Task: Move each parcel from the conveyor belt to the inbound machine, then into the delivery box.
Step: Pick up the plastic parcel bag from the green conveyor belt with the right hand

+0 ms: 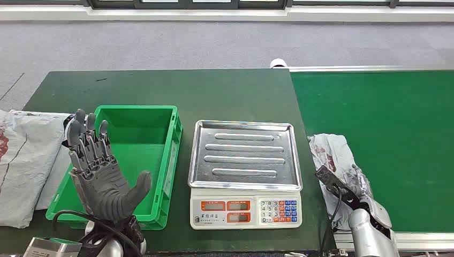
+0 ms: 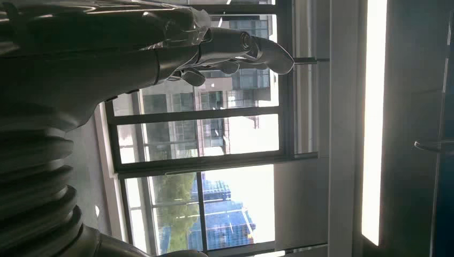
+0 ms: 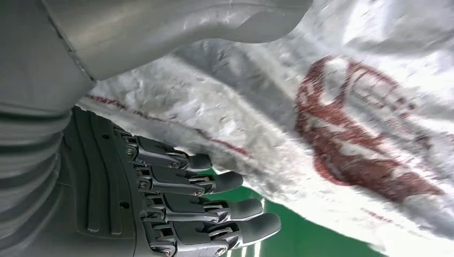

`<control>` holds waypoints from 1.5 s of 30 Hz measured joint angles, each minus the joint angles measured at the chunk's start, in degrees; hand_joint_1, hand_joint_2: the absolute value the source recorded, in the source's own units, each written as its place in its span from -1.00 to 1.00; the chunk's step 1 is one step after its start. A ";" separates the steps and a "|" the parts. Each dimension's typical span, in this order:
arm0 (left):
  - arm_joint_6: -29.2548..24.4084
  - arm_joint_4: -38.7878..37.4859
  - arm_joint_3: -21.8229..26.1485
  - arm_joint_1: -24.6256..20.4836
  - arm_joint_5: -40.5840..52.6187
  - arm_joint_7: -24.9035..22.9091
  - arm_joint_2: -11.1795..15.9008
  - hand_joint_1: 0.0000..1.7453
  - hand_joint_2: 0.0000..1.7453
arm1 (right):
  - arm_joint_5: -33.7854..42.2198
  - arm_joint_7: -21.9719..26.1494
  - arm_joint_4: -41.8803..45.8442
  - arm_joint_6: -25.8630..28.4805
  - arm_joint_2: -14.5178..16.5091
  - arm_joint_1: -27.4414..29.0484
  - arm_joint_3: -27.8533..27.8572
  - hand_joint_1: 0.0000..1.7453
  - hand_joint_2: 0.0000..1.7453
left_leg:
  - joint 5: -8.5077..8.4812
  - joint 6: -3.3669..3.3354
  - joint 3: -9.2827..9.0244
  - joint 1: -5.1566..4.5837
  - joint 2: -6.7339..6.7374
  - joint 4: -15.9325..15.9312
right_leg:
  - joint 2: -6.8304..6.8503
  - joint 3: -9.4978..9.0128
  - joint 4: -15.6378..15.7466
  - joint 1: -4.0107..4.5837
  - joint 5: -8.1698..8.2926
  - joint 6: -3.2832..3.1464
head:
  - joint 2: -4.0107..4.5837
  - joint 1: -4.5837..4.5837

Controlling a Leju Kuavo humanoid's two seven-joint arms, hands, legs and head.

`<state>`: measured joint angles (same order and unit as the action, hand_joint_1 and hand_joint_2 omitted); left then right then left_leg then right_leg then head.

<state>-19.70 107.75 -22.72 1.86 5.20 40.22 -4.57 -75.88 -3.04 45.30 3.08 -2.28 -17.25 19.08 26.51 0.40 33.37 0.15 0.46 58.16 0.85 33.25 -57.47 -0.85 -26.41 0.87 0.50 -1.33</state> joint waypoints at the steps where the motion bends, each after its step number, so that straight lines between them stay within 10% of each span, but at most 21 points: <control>1: 0.00 0.00 0.00 0.00 0.00 0.00 0.02 -1.00 1.00 | 0.09 0.09 -0.13 -0.03 -0.03 -0.04 -0.12 -1.00 1.00 | 0.00 0.00 0.00 0.00 0.00 0.00 | 0.00 0.00 0.00 0.00 0.00 0.00 | 0.00 0.00; 5: -0.10 0.04 0.14 0.09 0.00 0.00 0.19 -1.00 1.00 | 0.38 0.43 -0.97 -0.35 -0.31 -0.28 -0.89 -0.98 1.00 | 0.00 0.00 0.01 0.00 0.00 0.00 | 0.00 -0.01 0.00 -0.01 0.00 0.00 | 0.00 0.00; 9: -0.16 0.15 0.42 0.25 0.00 0.00 0.43 -1.00 1.00 | 1.33 0.47 -1.98 -1.09 -0.72 -0.65 -1.86 1.00 1.00 | 0.00 0.00 0.01 -0.01 0.00 0.00 | 0.00 0.00 0.00 -0.01 0.00 0.00 | 0.00 0.00; 36: 0.63 0.24 0.59 0.28 0.24 0.00 0.78 -1.00 1.00 | 4.70 -1.59 -3.84 2.79 -1.64 -1.30 -6.27 1.00 1.00 | 0.00 0.00 0.01 0.00 0.01 0.00 | -0.01 0.00 0.00 0.00 0.00 0.00 | 0.00 0.00; 45: -0.44 2.11 0.67 2.08 0.90 0.01 0.77 -1.00 1.00 | 7.86 1.27 22.66 23.22 1.56 8.03 -6.30 1.00 1.00 | 0.01 0.01 0.04 0.01 -0.08 -0.01 | 0.06 0.03 -0.01 0.01 -0.05 -0.02 | 0.00 0.00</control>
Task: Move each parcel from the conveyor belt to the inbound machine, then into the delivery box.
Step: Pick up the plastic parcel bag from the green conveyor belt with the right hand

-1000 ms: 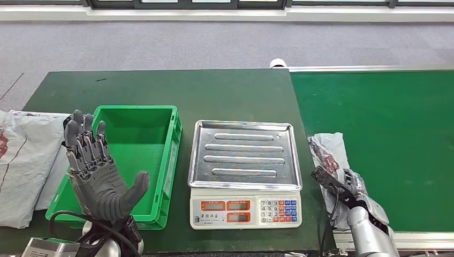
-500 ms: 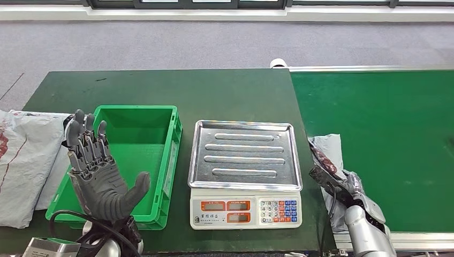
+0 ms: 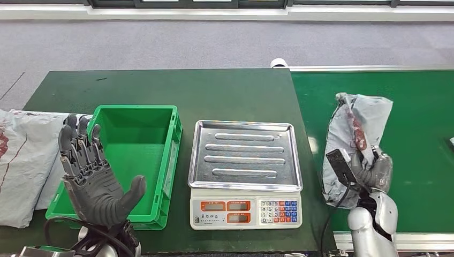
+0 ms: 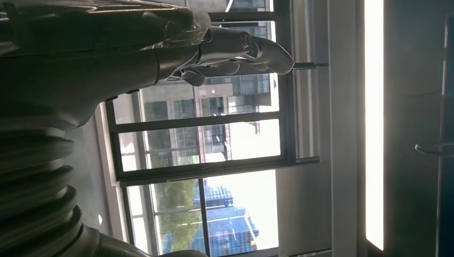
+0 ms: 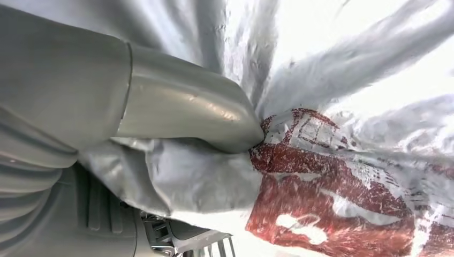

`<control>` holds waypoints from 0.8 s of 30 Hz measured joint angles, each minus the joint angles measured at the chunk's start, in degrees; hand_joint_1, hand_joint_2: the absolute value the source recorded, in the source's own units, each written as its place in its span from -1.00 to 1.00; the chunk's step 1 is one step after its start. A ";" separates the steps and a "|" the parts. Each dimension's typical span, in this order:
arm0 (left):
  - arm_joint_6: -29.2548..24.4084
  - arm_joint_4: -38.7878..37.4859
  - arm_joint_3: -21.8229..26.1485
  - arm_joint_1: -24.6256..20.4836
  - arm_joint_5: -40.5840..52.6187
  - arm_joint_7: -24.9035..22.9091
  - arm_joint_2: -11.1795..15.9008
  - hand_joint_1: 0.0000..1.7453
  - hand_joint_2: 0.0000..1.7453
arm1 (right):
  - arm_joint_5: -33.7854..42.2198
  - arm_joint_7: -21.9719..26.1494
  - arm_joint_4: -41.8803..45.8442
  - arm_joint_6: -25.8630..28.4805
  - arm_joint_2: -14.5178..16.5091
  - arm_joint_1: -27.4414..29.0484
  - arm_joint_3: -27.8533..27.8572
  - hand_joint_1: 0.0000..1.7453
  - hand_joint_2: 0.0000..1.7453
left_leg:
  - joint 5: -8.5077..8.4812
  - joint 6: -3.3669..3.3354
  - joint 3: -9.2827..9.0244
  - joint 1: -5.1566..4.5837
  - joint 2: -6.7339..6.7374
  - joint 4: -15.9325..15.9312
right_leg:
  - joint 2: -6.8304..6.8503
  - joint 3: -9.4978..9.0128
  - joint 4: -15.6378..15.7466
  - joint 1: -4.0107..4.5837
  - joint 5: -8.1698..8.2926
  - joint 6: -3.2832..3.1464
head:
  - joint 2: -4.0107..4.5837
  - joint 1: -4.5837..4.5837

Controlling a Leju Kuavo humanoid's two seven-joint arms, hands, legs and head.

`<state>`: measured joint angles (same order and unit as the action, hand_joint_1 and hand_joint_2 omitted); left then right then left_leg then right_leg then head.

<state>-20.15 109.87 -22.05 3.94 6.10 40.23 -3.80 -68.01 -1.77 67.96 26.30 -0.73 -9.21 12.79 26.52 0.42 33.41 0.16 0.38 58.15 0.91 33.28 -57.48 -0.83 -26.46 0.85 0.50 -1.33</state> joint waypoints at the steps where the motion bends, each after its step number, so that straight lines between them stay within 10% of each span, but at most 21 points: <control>1: -0.09 0.05 0.00 0.05 0.00 0.00 0.00 -1.00 1.00 | 0.09 0.37 3.16 0.77 0.43 1.18 0.00 1.00 1.00 | 0.00 0.00 0.00 0.00 0.00 -0.01 | 0.00 0.00 0.00 0.00 -0.01 0.00 | 0.00 0.00; 24: -0.10 -0.34 -0.08 -0.36 -0.78 -0.01 0.00 -1.00 1.00 | -2.88 5.77 26.46 3.35 6.57 11.64 -1.56 1.00 1.00 | -0.01 0.00 -0.03 0.00 0.06 -0.01 | -0.06 -0.02 0.01 -0.01 0.01 -0.01 | 0.00 0.00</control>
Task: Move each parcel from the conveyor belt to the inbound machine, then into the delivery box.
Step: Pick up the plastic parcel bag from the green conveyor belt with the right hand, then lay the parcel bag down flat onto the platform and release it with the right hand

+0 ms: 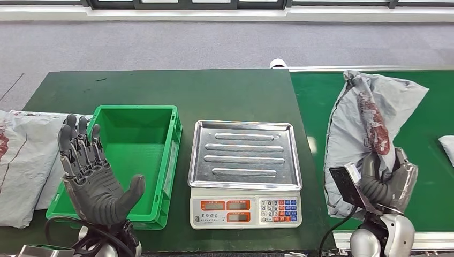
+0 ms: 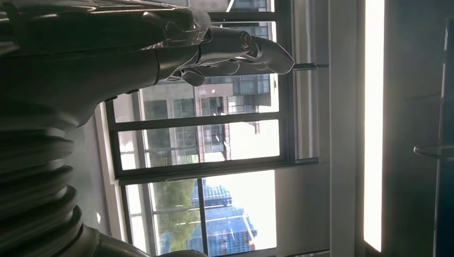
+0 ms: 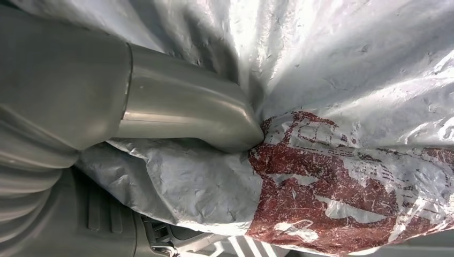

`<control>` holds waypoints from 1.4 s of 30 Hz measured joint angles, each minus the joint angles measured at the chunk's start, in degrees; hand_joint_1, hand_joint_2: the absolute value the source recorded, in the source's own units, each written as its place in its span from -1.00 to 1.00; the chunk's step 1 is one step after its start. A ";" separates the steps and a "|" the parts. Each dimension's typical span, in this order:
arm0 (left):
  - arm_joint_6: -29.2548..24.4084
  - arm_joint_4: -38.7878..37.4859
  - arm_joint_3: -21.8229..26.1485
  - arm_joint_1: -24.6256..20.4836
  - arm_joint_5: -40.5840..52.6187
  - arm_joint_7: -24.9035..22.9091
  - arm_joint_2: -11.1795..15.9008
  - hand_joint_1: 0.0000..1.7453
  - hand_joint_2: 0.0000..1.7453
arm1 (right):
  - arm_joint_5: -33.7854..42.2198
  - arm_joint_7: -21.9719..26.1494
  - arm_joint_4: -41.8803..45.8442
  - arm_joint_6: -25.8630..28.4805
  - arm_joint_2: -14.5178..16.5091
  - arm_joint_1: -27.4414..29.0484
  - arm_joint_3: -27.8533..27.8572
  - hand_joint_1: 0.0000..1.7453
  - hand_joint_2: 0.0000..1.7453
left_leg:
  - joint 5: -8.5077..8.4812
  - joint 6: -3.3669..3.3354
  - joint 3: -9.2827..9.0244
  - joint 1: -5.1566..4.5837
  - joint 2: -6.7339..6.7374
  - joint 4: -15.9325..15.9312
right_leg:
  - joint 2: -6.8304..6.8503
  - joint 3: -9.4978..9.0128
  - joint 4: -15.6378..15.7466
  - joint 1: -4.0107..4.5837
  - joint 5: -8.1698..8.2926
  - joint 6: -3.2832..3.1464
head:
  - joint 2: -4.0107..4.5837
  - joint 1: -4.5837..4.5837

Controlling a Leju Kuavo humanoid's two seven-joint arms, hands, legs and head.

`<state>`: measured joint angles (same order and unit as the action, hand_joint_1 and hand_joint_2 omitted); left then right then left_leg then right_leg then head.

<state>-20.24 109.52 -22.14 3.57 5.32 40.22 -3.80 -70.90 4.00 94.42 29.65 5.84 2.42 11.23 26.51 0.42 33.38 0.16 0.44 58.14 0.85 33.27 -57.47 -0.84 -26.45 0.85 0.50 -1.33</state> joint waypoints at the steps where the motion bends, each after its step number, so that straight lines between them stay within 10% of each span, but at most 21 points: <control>1: 0.11 -0.10 -0.09 -0.14 -0.04 0.00 0.00 -1.00 1.00 | -0.63 0.20 -0.09 -0.56 0.21 -0.15 -0.84 1.00 1.00 | 0.00 0.00 0.00 0.00 0.00 0.00 | 0.00 0.00 0.00 0.00 0.00 0.00 | 0.00 0.00; 22: 0.28 -2.54 -1.83 -2.85 -1.47 -0.01 -0.21 -1.00 1.00 | -3.42 1.45 -10.78 -4.60 2.49 -5.49 -20.10 1.00 1.00 | -0.07 0.07 -0.01 0.02 0.02 0.00 | -0.01 0.02 -0.03 0.01 0.03 -0.03 | 0.00 0.00; 42: 0.01 -4.12 -2.66 -4.01 -1.68 -0.01 -0.80 -1.00 1.00 | -0.22 1.86 -16.38 -4.16 2.23 -6.60 -26.56 0.87 1.00 | -0.08 0.08 -0.01 0.02 0.02 0.00 | -0.01 0.04 -0.03 0.01 0.03 -0.03 | 0.00 0.01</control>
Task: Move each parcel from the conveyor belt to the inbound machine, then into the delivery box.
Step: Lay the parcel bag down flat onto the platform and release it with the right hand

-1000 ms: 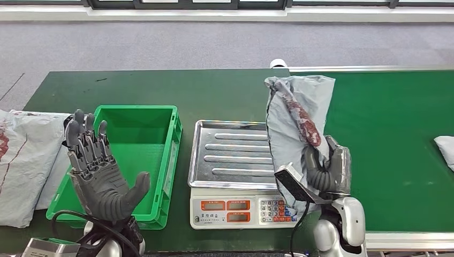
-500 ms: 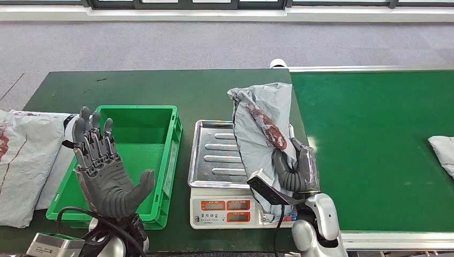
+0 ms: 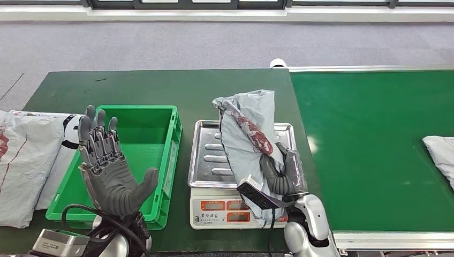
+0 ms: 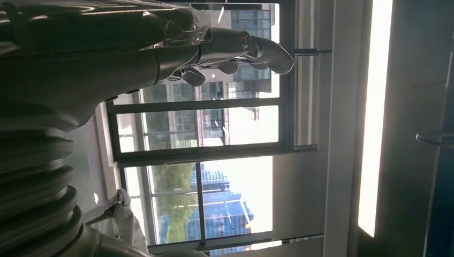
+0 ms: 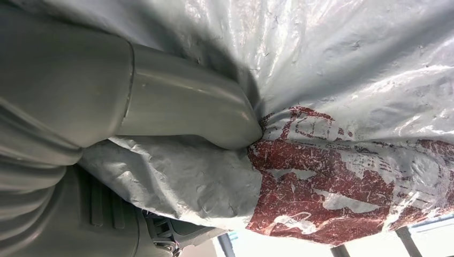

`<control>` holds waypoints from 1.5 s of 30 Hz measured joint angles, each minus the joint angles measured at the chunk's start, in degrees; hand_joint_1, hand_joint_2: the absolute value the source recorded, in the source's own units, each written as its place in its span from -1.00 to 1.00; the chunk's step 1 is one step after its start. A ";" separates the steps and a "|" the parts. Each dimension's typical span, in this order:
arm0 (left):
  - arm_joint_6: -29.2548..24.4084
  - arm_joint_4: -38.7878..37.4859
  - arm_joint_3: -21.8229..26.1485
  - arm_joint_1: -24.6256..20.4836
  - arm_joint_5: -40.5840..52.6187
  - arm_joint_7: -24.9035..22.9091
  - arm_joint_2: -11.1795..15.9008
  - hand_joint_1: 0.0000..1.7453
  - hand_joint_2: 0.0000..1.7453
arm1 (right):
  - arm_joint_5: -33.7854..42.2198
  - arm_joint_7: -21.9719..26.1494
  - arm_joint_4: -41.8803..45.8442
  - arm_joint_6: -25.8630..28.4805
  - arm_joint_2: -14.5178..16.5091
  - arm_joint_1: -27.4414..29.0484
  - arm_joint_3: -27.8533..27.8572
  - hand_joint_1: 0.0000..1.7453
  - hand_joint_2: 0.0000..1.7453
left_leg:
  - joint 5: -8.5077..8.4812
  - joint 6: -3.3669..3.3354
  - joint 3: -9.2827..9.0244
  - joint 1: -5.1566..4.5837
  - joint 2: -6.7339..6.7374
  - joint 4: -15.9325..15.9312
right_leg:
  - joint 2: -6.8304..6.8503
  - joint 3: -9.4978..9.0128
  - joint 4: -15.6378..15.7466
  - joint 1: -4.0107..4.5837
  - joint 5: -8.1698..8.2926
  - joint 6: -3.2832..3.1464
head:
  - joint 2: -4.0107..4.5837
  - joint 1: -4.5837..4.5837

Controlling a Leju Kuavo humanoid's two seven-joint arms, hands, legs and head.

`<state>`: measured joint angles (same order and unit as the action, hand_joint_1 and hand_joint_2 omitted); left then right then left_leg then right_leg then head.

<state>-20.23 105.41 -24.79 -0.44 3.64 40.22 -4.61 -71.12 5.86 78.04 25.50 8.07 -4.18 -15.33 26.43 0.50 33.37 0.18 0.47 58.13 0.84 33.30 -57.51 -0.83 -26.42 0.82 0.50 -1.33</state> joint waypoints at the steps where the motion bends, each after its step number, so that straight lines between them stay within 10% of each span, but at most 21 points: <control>1: 0.02 -0.04 -0.01 -0.02 -0.01 0.00 -0.05 -1.00 1.00 | 0.07 0.02 -0.17 -0.04 -0.03 -0.03 -0.20 0.59 1.00 | 0.00 0.00 0.00 0.00 0.00 0.00 | 0.00 0.00 0.00 0.00 0.00 0.00 | 0.00 0.01; 5: 0.04 -0.27 -0.02 -0.18 -0.02 0.00 -0.14 -1.00 1.00 | 0.28 0.08 -0.77 -0.20 -0.14 -0.13 -0.66 -0.96 1.00 | 0.00 0.00 0.00 0.00 0.00 0.00 | 0.00 0.00 0.00 0.00 0.00 0.00 | 0.00 -0.01; 37: 0.94 -1.30 0.01 -0.22 -0.02 0.00 -0.62 -1.00 1.00 | 0.94 -0.70 -0.85 1.96 -0.64 0.63 -0.80 -1.00 1.00 | 0.00 0.00 -0.01 0.00 0.00 0.00 | 0.00 0.00 0.00 0.00 0.00 0.00 | 0.00 -0.01; 45: 0.87 -1.24 0.01 0.05 -0.02 0.02 -0.81 -1.00 1.00 | 6.98 11.74 8.23 14.43 -0.73 3.80 -0.18 -1.00 1.00 | 0.01 0.00 -0.02 0.00 0.03 0.00 | -0.04 0.01 0.00 0.00 0.00 0.00 | 0.00 0.00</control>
<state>-19.36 104.17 -24.79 -0.39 3.62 40.24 -5.42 -64.14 17.60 86.26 39.92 7.33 -0.37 -15.51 26.45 0.50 33.35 0.17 0.50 58.14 0.79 33.31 -57.50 -0.83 -26.42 0.82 0.50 -1.33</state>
